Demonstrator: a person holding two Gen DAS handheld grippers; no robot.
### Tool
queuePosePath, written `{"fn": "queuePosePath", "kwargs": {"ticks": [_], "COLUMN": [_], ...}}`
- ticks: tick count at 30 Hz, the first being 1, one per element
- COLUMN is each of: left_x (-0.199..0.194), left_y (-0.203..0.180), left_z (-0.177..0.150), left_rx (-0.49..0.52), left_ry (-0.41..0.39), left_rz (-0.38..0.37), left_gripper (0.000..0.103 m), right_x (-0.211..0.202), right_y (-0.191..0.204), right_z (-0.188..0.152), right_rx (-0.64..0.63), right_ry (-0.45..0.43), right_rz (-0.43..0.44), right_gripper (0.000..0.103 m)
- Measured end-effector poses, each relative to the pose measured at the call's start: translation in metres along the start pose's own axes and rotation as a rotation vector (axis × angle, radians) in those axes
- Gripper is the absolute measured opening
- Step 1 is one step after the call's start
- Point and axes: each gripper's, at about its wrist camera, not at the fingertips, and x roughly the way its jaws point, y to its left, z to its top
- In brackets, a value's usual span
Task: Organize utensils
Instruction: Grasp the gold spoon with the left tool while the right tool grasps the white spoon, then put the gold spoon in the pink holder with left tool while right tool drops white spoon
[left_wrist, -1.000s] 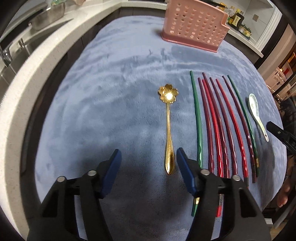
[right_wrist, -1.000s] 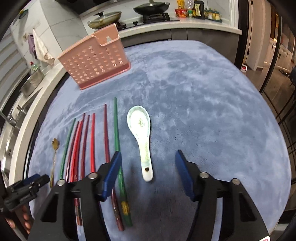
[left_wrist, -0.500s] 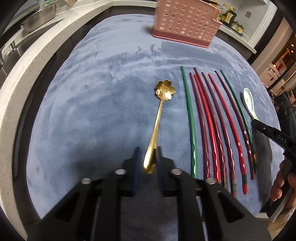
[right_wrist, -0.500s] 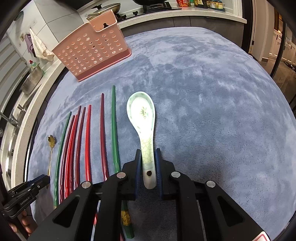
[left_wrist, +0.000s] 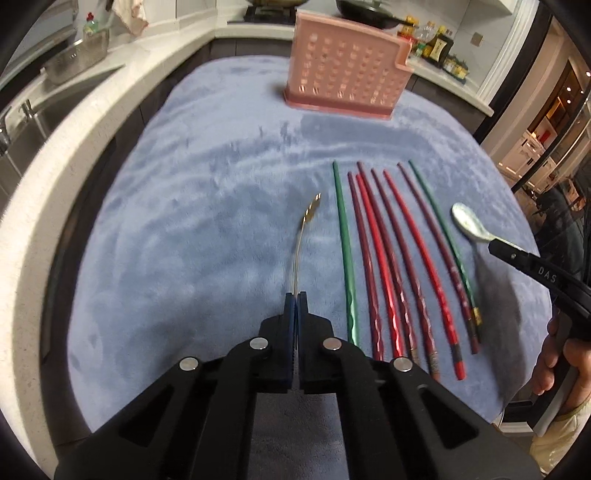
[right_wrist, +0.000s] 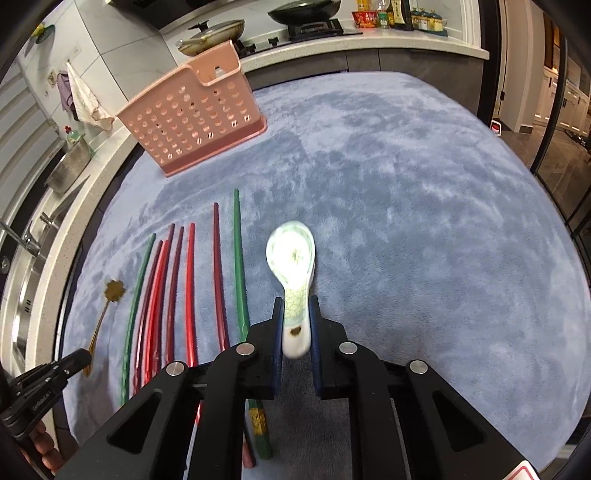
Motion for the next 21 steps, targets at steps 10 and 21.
{"fn": "queuePosePath", "kwargs": {"ticks": [10,21], "left_x": [-0.031,-0.053], "left_y": [-0.009,-0.012], "left_z": [0.018,0.058], "left_rx": [0.027,0.039], "left_ry": [-0.080,-0.162], "left_rz": [0.004,0.013], "left_gripper": [0.000,0.000], "right_x": [-0.022,-0.040], "right_y": [0.003,0.010], "right_z": [0.008,0.030], "right_rx": [-0.010,-0.020], "right_ry": [-0.056,-0.112], "right_rz": [0.002,0.022], "right_gripper": [0.010,0.006]}}
